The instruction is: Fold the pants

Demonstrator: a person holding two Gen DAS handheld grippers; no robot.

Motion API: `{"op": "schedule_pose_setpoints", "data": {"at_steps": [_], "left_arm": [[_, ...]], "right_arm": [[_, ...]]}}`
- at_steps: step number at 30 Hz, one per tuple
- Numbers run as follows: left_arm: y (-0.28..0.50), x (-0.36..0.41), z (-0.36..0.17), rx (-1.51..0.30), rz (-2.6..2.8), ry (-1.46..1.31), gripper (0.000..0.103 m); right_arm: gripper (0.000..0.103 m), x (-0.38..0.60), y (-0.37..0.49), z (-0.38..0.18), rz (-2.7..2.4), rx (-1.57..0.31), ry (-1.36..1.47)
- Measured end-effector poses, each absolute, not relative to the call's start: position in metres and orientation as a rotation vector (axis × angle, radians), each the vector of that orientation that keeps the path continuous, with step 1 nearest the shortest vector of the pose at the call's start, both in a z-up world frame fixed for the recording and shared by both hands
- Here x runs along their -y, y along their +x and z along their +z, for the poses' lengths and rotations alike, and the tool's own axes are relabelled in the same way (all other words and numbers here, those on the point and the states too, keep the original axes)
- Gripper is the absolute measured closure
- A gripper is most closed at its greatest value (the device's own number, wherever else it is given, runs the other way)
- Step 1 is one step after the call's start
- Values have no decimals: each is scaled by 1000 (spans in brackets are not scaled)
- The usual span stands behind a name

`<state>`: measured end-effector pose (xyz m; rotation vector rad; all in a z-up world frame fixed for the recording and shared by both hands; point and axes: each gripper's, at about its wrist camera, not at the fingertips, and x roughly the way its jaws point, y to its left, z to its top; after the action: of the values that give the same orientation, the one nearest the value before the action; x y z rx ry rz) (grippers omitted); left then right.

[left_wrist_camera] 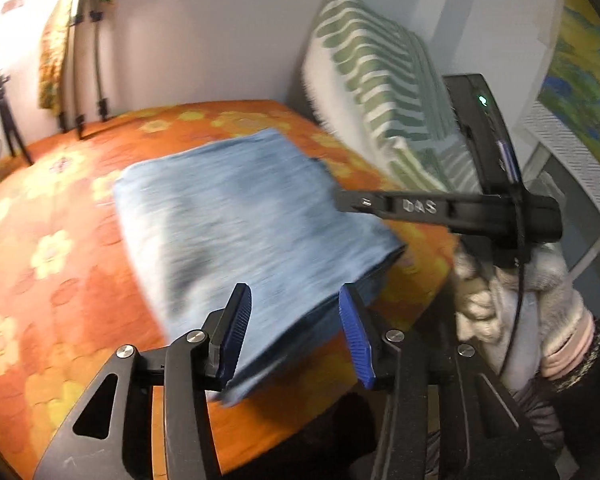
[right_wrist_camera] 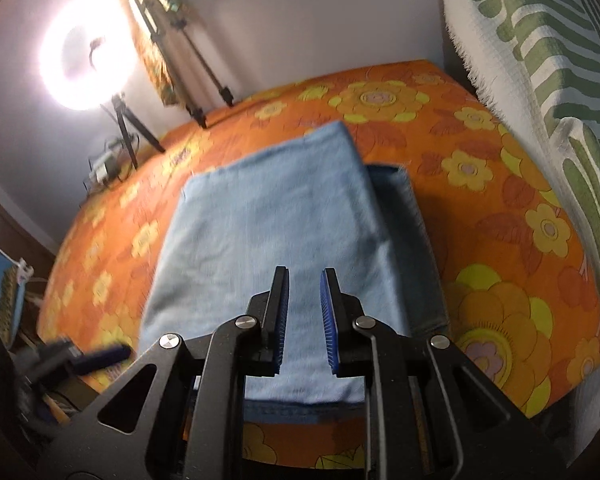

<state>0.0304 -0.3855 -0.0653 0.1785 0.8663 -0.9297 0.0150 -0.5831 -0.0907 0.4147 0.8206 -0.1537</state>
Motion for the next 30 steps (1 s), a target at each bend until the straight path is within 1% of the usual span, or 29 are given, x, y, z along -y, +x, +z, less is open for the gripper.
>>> {"op": "schedule_pose_setpoints", "data": {"at_steps": [2, 4, 10, 11, 13, 15, 20, 27, 28, 29, 30], "left_arm": [[36, 378, -76, -893, -900, 185, 47], [44, 376, -85, -926, -881, 181, 47], [47, 372, -110, -983, -868, 199, 47], [45, 374, -112, -977, -872, 219, 47], [43, 374, -113, -972, -876, 235, 46], [43, 374, -117, -973, -878, 244, 43], [45, 371, -121, -984, -868, 236, 40], [46, 370, -119, -972, -842, 241, 37], [46, 371, -117, -968, -837, 244, 37], [46, 371, -116, -966, -835, 246, 37], [47, 372, -115, -965, -832, 246, 37]], "right_arm": [[83, 576, 17, -98, -171, -856, 367], [75, 573, 17, -106, -184, -884, 346], [74, 577, 11, -125, -213, -947, 337], [72, 576, 10, -127, -212, -957, 317], [66, 571, 8, -129, -208, -977, 259], [64, 565, 6, -130, -208, -989, 197], [63, 568, 2, -124, -202, -986, 208], [63, 582, 3, -106, -231, -912, 273], [62, 584, 3, -105, -239, -905, 275], [57, 586, 4, -104, -244, -901, 273], [47, 587, 4, -104, -250, -897, 268]]}}
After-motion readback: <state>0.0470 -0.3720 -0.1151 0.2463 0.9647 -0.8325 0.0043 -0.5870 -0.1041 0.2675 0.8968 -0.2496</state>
